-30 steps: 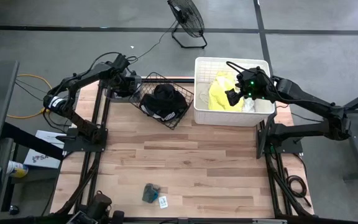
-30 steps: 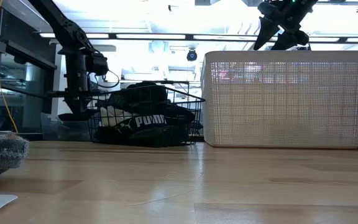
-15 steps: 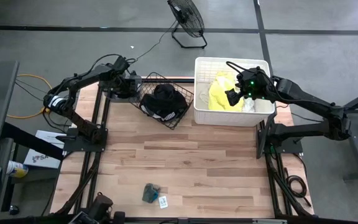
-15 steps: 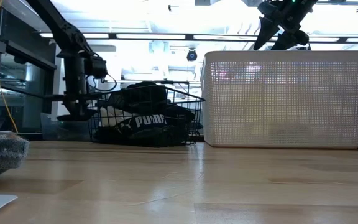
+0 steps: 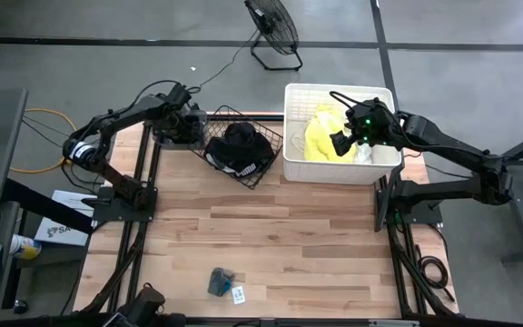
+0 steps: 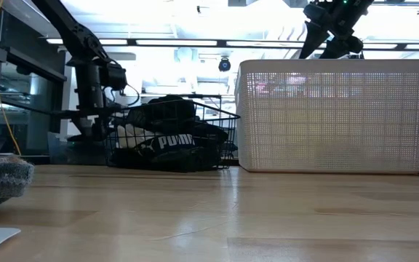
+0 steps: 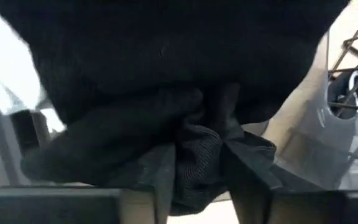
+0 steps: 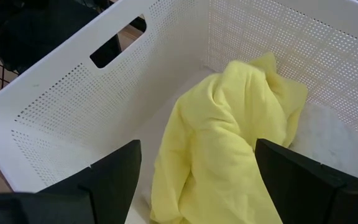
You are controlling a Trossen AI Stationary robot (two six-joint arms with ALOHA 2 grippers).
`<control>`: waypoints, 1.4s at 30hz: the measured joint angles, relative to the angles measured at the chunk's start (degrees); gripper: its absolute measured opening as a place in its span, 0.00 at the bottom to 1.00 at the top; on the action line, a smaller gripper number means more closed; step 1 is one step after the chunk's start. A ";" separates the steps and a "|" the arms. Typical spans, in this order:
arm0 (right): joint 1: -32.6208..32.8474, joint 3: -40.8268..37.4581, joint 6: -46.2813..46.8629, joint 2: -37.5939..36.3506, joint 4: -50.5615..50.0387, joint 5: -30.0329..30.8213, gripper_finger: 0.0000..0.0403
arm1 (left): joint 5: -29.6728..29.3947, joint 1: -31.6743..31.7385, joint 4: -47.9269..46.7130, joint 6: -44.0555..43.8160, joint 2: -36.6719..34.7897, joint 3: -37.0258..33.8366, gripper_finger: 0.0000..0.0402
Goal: Pick & Place Cloths
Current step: Put the black sock into the black bin
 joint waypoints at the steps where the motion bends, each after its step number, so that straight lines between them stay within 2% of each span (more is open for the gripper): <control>1: 0.00 0.00 0.00 0.00 -0.07 0.00 0.76 | 0.35 0.10 -0.08 0.00 -0.29 0.00 0.34; 5: 0.00 0.00 0.00 0.00 -0.26 -0.03 0.76 | 0.70 0.19 -1.35 -0.46 -2.72 0.00 0.45; 8: 0.00 0.00 0.00 0.00 -0.25 -0.24 0.76 | 0.72 0.17 -1.39 -0.61 -4.81 0.00 0.49; 15: 0.00 0.00 0.48 0.00 -0.25 -0.24 0.76 | 0.20 0.17 -1.28 -1.61 -10.09 0.07 0.50; 19: -0.01 0.00 0.54 0.00 -0.23 -0.22 0.76 | -6.09 0.17 1.65 -2.03 -12.26 0.11 0.50; 21: -0.01 0.00 0.63 0.00 -0.21 -0.22 0.76 | -6.47 0.19 3.56 -2.01 -12.31 0.11 0.49; 25: -0.01 0.00 0.63 0.00 -0.12 -0.06 0.76 | -7.80 0.15 5.92 -2.01 -11.38 0.11 0.39; 32: -0.01 0.00 0.66 0.00 -0.08 0.02 0.76 | -8.20 0.19 11.66 -2.03 -8.88 0.11 0.04; 36: -0.01 0.00 0.63 0.00 -0.10 0.04 0.76 | -8.83 0.17 14.93 -2.24 -8.88 0.13 0.02; 42: 0.00 0.00 0.66 0.00 -0.10 0.22 0.76 | -13.76 0.19 14.94 -2.21 -7.42 0.13 0.00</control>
